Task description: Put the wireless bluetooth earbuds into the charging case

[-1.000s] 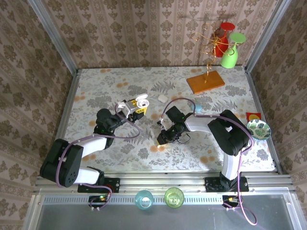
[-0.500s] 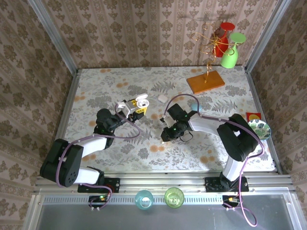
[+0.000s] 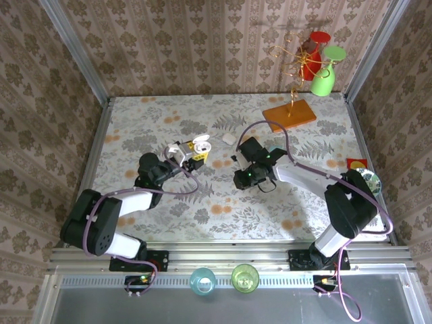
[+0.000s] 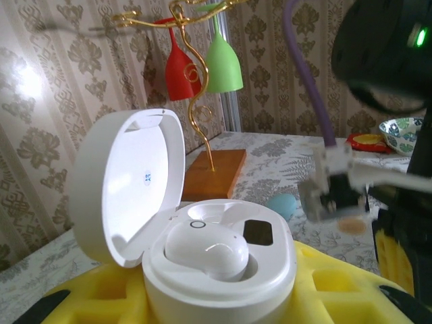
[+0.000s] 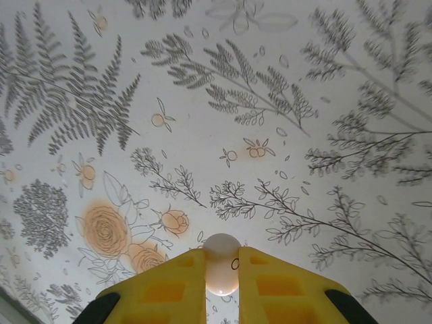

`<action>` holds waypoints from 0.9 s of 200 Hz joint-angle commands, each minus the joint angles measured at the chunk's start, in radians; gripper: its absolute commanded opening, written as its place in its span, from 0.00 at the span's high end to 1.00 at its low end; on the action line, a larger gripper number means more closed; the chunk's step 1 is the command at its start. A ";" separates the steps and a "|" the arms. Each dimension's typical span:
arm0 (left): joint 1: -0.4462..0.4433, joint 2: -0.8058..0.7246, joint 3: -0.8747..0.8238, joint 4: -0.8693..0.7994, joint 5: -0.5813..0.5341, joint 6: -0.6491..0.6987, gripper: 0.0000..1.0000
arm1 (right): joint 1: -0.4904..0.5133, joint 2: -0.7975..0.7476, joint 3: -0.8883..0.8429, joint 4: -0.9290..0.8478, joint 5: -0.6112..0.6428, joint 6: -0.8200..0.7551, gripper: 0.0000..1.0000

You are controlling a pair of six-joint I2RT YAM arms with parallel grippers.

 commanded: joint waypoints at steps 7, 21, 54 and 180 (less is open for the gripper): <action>-0.012 0.056 -0.011 0.087 -0.001 -0.005 0.69 | 0.001 -0.071 0.079 -0.093 0.043 -0.024 0.83; -0.017 0.081 -0.013 0.107 -0.001 -0.011 0.69 | 0.003 -0.092 0.113 -0.117 0.047 -0.029 0.83; -0.029 0.119 -0.003 0.109 -0.002 0.000 0.68 | 0.009 -0.127 0.197 -0.150 0.053 -0.043 0.83; -0.029 0.133 0.000 0.108 0.019 0.009 0.68 | 0.062 0.011 0.506 -0.155 0.030 -0.116 0.83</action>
